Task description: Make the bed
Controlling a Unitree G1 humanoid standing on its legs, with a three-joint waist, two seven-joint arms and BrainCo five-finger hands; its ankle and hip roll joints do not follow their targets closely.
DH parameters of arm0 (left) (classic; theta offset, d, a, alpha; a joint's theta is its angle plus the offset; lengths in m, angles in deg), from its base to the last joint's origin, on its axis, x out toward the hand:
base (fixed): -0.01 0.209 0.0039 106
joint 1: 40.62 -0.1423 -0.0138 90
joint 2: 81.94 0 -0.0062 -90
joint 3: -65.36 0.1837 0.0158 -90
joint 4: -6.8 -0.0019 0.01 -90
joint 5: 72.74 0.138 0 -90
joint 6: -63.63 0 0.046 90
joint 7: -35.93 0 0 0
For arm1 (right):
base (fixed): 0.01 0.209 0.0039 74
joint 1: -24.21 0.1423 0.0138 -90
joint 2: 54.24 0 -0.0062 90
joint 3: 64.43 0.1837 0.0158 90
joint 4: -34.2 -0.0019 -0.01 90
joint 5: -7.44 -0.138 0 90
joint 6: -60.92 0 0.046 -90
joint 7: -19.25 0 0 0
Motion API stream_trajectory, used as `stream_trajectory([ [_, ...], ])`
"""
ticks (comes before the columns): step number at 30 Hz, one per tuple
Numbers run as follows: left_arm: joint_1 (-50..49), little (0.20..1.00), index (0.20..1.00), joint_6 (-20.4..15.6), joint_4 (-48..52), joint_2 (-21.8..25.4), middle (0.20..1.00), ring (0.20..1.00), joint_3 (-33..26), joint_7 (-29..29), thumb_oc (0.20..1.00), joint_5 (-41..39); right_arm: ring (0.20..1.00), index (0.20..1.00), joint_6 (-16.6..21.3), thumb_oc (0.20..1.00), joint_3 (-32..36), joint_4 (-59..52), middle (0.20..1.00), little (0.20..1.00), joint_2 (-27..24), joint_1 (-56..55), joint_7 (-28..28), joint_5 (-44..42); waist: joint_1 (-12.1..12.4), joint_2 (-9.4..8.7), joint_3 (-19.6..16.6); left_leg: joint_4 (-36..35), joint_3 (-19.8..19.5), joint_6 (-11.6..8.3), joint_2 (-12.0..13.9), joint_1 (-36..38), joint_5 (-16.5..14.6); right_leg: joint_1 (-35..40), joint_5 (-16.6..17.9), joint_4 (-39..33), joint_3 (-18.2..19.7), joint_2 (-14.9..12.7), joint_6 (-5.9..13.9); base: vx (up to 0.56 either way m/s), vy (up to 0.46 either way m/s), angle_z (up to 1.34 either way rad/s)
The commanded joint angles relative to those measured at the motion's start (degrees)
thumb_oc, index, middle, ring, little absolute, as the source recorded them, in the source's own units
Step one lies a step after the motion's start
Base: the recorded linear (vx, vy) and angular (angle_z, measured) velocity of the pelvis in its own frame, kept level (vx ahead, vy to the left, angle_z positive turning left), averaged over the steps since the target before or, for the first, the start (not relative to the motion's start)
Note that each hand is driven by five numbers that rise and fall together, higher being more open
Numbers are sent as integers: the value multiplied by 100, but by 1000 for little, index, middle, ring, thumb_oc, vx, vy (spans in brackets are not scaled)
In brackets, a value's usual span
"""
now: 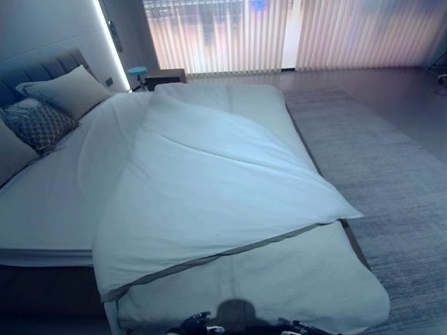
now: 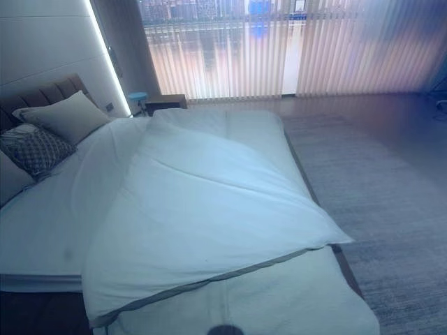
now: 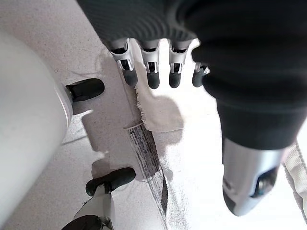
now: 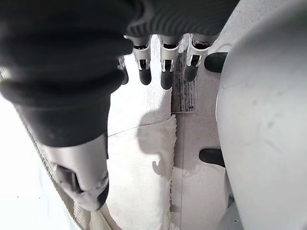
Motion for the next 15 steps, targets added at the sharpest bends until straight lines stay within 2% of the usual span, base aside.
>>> stream_trajectory([
  [1, 452, 1000, 1000, -42, -427, -192, 1000, 1000, 46, -49, 1000, 12, 1000, 1000, 88, 1000, -83, 90, 1000, 1000, 203, 276, 132, -7, -86, -228, 49, 6, -262, 305, -268, -83, -253, 27, -187, 63, -22, -74, 130, 0, 0, 0],
  [6, 542, 1000, 1000, -44, -351, -172, 1000, 1000, -86, 13, 1000, -414, 1000, 1000, 114, 1000, -100, -12, 1000, 1000, 176, 331, 63, -109, -120, -267, 176, 6, -219, 284, -228, -173, -218, -102, -145, 63, 3, -29, 122, -21, -7, -1],
  [9, 747, 1000, 1000, -237, -107, -98, 1000, 1000, -536, 354, 1000, -1581, 1000, 1000, 189, 1000, -90, -194, 1000, 1000, 170, 385, -36, -420, -143, -358, 489, 6, -224, 241, -173, -378, -122, -299, -73, 76, -22, 42, 80, -120, -34, -2],
  [11, 894, 1000, 1000, -344, 36, -87, 1000, 1000, -669, 476, 1000, -2058, 1000, 1000, 232, 1000, -96, -324, 1000, 1000, 140, 420, -70, -611, -156, -398, 710, 6, -208, 208, -143, -501, -40, -475, -99, 208, -41, 89, 54, -158, -28, -3],
  [13, 1081, 1000, 1000, -463, 209, -75, 1000, 1000, -877, 629, 1000, -2637, 1000, 1000, 266, 1000, -140, -444, 1000, 1000, 73, 509, -126, -744, -137, -424, 961, 6, -228, 242, -140, -660, 20, -821, -140, 494, 2, 125, 61, -156, -3, -2],
  [14, 1083, 1000, 1000, -462, 209, -76, 1000, 1000, -877, 629, 1000, -2637, 1000, 1000, 266, 1000, -140, -444, 1000, 1000, 73, 510, -126, -744, -135, -424, 956, 6, -225, 243, -140, -666, 21, -833, -144, 504, 5, 124, 61, -180, 27, -13],
  [15, 1266, 1000, 1000, -554, 388, -50, 1000, 1000, -1097, 695, 1000, -3236, 1000, 1000, 265, 1000, -159, -638, 1000, 1000, 20, 605, -156, -928, -142, -435, 1145, 6, -211, 264, -137, -838, 68, -1204, -167, 832, 53, 161, 70, -115, 23, -23],
])
